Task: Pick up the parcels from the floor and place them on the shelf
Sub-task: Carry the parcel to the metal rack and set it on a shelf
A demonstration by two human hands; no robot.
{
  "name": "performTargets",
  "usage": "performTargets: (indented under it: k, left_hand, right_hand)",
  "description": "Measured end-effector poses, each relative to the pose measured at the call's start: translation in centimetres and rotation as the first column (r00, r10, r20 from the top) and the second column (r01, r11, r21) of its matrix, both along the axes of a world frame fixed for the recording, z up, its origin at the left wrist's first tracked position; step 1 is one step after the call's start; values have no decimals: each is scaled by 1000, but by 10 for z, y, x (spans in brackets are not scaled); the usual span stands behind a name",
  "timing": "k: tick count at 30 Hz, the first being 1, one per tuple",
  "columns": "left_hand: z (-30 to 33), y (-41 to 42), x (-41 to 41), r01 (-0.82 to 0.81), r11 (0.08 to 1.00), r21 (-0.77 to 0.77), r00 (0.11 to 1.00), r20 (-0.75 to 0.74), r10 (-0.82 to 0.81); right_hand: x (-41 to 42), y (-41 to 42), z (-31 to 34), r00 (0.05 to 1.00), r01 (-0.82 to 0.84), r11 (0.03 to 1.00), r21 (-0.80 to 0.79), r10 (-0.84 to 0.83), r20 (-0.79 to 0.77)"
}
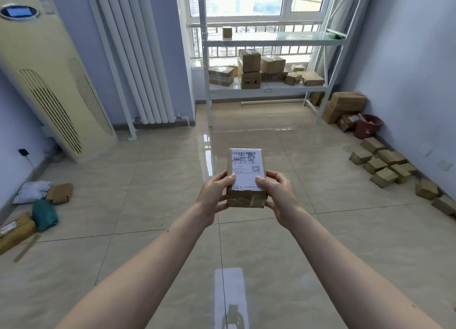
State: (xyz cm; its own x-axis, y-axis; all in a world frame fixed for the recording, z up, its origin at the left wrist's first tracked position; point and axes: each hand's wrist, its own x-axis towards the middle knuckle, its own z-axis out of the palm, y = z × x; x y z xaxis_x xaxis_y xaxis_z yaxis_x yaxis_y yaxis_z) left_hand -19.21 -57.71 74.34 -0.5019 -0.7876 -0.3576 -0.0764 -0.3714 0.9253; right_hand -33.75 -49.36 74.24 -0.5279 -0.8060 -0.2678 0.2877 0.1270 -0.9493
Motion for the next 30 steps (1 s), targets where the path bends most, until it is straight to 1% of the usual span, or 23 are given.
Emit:
performTargets:
  k: [6,16,22,30]
  left_hand:
    - [-5,-79,-52,27,1000,6,1000,15,-27]
    - [16,-215,-168,-19,999,-39,1000,-16,19]
    - [18,-288,-216,-23,999,-27,1000,-7,23]
    - [18,-428,-279,-36,998,-52,999,-23,35]
  right_hand:
    - [-51,-77,-6,1000,17,1000,15,-17,5]
    - [-169,-220,19,1000,-17,999,-35,17,-9]
    - [-218,-296,18,999,-39,999,-22,39,-5]
    - [-282,-436,18,999,-30,998,-47,29,-23]
